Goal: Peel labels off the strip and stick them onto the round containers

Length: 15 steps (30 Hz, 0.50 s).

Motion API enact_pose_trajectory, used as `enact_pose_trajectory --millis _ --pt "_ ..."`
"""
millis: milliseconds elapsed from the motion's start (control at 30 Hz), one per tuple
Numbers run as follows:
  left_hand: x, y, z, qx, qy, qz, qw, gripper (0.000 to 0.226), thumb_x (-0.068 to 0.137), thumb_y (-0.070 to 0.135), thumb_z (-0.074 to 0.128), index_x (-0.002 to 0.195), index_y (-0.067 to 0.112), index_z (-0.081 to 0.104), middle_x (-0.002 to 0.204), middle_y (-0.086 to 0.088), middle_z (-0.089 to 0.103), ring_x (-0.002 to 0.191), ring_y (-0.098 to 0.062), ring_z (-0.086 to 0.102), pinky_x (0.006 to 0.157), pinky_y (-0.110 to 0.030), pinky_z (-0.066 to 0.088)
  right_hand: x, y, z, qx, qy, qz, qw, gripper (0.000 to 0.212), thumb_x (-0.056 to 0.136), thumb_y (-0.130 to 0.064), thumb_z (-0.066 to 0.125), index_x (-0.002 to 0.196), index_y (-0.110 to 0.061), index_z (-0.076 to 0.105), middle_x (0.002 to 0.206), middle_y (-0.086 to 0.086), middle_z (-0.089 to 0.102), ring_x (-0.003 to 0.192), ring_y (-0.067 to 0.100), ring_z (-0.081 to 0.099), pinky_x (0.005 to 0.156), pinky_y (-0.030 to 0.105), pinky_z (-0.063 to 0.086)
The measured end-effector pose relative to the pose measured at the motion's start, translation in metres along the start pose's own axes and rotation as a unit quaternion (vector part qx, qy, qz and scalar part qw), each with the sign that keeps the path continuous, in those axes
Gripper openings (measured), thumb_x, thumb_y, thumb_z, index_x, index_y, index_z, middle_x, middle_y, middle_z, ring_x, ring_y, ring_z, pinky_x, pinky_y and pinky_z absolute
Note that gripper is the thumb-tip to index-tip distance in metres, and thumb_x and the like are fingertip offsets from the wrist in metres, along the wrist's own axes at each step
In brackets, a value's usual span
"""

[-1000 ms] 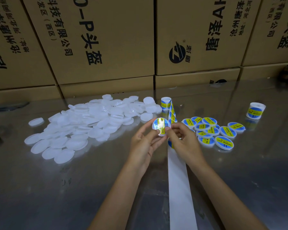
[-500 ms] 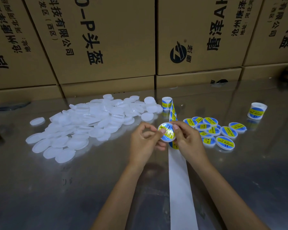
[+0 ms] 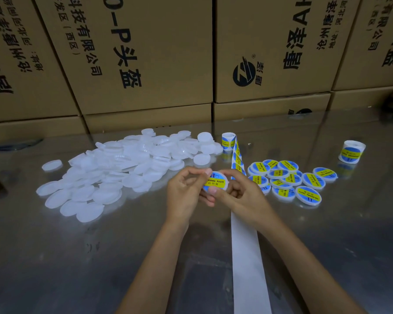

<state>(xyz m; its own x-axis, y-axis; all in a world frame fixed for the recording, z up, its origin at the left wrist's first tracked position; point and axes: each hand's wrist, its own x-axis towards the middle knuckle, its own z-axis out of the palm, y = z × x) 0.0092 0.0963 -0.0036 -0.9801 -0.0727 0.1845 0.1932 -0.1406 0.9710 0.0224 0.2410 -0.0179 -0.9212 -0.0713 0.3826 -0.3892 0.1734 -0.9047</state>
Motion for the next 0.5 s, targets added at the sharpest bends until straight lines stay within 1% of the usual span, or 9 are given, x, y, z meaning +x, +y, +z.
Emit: enact_pose_trajectory --millis 67,100,167,233,300,333,400,433,500 --pt "0.000 0.000 -0.001 0.001 0.001 0.001 1.000 0.019 0.091 0.018 0.072 0.090 0.001 0.066 0.063 -0.011 0.071 0.039 -0.020 0.059 0.039 -0.025 0.050 0.000 0.000 -0.001 0.004 0.004 0.000 1.000 0.027 0.081 -0.028 0.079 0.104 -0.026 0.065 0.058 -0.009 0.051 0.056 0.006 0.039 0.055 0.018 0.037" --pt "0.000 0.000 -0.001 0.000 -0.004 0.000 1.000 0.022 0.092 0.020 0.071 0.092 -0.001 0.065 0.063 -0.012 0.070 0.039 -0.020 0.059 0.040 -0.025 0.050 0.001 0.000 -0.002 0.006 0.010 0.003 1.000 0.028 0.081 -0.026 0.079 0.105 -0.025 0.066 0.057 -0.007 0.050 0.055 0.007 0.039 0.056 0.019 0.036" --pt "0.000 0.000 -0.001 0.001 -0.016 -0.001 1.000 0.024 0.093 0.021 0.069 0.097 -0.002 0.065 0.064 -0.013 0.071 0.042 -0.021 0.062 0.042 -0.026 0.052 0.003 0.001 -0.005 0.019 0.015 0.013 1.000 0.030 0.083 -0.021 0.079 0.110 -0.022 0.067 0.056 0.002 0.047 0.056 0.013 0.039 0.057 0.024 0.035" --pt "0.000 0.001 -0.001 0.007 -0.038 -0.002 0.999 0.018 0.094 0.020 0.068 0.099 0.003 0.066 0.068 -0.014 0.072 0.046 -0.022 0.065 0.046 -0.028 0.055 0.004 0.004 -0.008 0.032 0.031 0.015 0.999 0.028 0.085 -0.019 0.076 0.111 -0.022 0.068 0.053 0.004 0.048 0.053 0.015 0.039 0.056 0.026 0.037" --pt "-0.001 0.003 0.000 0.010 -0.066 -0.007 0.998 0.009 0.094 0.017 0.069 0.099 0.010 0.065 0.072 -0.015 0.073 0.050 -0.023 0.067 0.050 -0.029 0.057 0.004 0.006 -0.009 0.035 0.053 0.006 0.998 0.021 0.088 -0.023 0.073 0.108 -0.026 0.071 0.049 0.002 0.050 0.048 0.014 0.041 0.053 0.025 0.040" --pt "-0.002 0.004 0.001 0.012 -0.081 -0.010 0.997 0.009 0.093 0.014 0.069 0.101 0.012 0.065 0.073 -0.014 0.073 0.052 -0.023 0.067 0.052 -0.029 0.058 0.004 0.008 -0.010 0.035 0.063 0.002 0.997 0.018 0.089 -0.025 0.071 0.105 -0.032 0.072 0.049 0.004 0.050 0.046 0.014 0.042 0.053 0.024 0.041" --pt "-0.004 0.004 0.002 0.017 -0.113 -0.016 0.993 0.021 0.091 0.006 0.070 0.109 0.015 0.063 0.073 -0.012 0.069 0.056 -0.022 0.068 0.056 -0.029 0.058 0.004 0.009 -0.011 0.024 0.083 -0.002 0.996 0.019 0.091 -0.026 0.069 0.098 -0.044 0.073 0.050 0.008 0.052 0.045 0.013 0.043 0.052 0.023 0.042" --pt "-0.005 0.005 0.002 0.021 -0.129 -0.017 0.991 0.028 0.090 0.002 0.070 0.114 0.015 0.063 0.074 -0.012 0.067 0.057 -0.022 0.067 0.057 -0.029 0.059 0.005 0.010 -0.011 0.016 0.092 -0.004 0.996 0.022 0.093 -0.027 0.067 0.095 -0.047 0.073 0.051 0.008 0.054 0.045 0.012 0.043 0.052 0.023 0.042" --pt "-0.005 0.005 0.002 0.028 -0.149 -0.018 0.988 0.035 0.088 -0.002 0.071 0.118 0.015 0.064 0.075 -0.013 0.065 0.058 -0.022 0.067 0.059 -0.029 0.059 0.004 0.010 -0.011 0.000 0.106 -0.013 0.994 0.022 0.096 -0.027 0.064 0.091 -0.046 0.074 0.051 0.001 0.056 0.043 0.011 0.043 0.050 0.022 0.041"
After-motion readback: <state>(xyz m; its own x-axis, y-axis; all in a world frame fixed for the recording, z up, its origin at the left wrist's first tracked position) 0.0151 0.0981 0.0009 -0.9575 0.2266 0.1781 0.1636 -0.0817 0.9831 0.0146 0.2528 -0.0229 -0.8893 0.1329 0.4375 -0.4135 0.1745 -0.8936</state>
